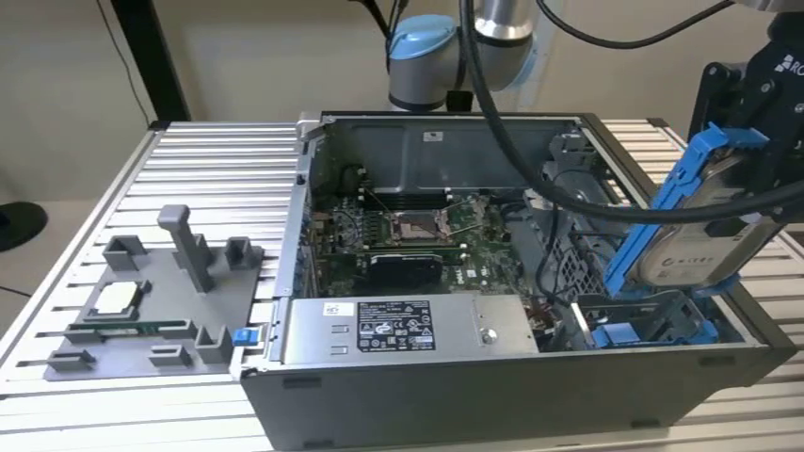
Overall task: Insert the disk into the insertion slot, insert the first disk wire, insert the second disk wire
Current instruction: 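Insert the disk into the insertion slot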
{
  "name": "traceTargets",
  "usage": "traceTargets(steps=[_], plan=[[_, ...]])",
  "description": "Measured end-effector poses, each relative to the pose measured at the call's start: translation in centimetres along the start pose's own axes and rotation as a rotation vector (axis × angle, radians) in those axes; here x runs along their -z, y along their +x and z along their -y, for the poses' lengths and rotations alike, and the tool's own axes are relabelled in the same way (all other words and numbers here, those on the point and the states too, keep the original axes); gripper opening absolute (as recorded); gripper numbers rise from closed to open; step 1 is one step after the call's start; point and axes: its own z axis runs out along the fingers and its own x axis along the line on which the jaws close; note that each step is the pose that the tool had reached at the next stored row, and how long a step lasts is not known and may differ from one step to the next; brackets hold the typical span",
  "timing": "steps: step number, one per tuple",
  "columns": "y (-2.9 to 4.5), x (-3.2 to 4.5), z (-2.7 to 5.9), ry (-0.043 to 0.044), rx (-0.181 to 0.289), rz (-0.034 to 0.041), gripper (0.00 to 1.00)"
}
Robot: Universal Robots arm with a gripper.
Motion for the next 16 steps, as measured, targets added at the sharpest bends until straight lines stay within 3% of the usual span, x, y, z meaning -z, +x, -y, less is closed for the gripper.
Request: traceTargets(steps=[6,16], plan=[[0.64,-0.13,-1.19,0.0003,0.000,0.0004,1.00],[0.77,-1.73,-1.06,0.0008,-0.017,0.0010,1.00]])
